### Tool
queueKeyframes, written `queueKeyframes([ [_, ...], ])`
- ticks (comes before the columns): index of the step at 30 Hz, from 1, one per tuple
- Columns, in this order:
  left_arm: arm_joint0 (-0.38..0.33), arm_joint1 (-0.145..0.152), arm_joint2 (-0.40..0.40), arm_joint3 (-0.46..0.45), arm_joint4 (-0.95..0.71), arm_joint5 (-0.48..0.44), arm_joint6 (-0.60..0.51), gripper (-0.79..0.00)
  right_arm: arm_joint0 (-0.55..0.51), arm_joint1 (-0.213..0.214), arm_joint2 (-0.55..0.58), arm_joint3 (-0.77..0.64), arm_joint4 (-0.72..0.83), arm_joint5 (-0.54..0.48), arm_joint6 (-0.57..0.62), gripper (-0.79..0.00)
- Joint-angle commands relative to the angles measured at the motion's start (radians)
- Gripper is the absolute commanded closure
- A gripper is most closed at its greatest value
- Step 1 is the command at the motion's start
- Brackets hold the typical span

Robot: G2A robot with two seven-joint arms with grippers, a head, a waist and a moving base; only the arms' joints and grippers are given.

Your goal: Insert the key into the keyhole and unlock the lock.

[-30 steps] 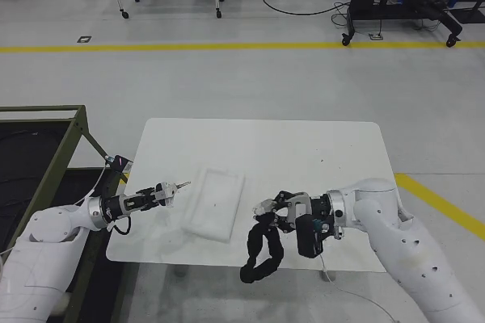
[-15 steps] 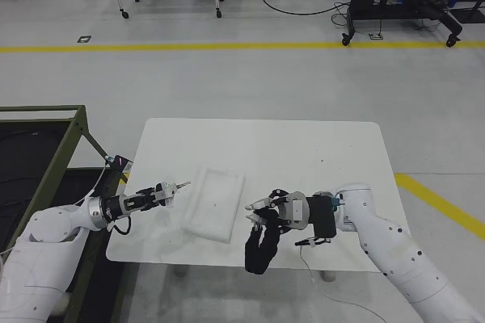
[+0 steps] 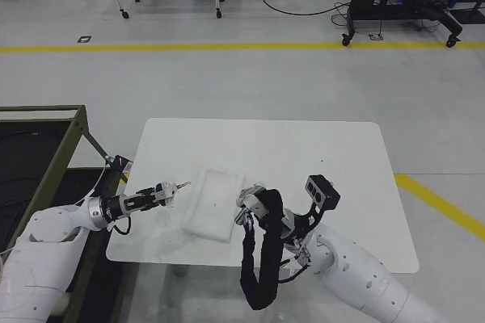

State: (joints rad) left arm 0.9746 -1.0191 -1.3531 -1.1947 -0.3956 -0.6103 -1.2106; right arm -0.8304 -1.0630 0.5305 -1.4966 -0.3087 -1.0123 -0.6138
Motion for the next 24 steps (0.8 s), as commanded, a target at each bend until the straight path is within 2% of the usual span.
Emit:
queueKeyframes([
  [1,0.000,0.000,0.000,0.000,0.000,0.000,0.000,0.000,0.022,-0.018,-0.040,0.027,0.232,0.000,0.066,0.000],
  [6,0.000,0.000,0.000,0.000,0.000,0.000,0.000,0.000,0.052,-0.075,-0.094,0.090,0.498,0.000,0.157,0.000],
  [17,0.000,0.000,0.000,0.000,0.000,0.000,0.000,0.000,0.052,-0.075,-0.094,0.090,0.498,0.000,0.157,0.000],
  [24,0.000,0.000,0.000,0.000,0.000,0.000,0.000,0.000,-0.028,-0.109,-0.043,0.028,0.621,0.332,0.068,0.000],
])
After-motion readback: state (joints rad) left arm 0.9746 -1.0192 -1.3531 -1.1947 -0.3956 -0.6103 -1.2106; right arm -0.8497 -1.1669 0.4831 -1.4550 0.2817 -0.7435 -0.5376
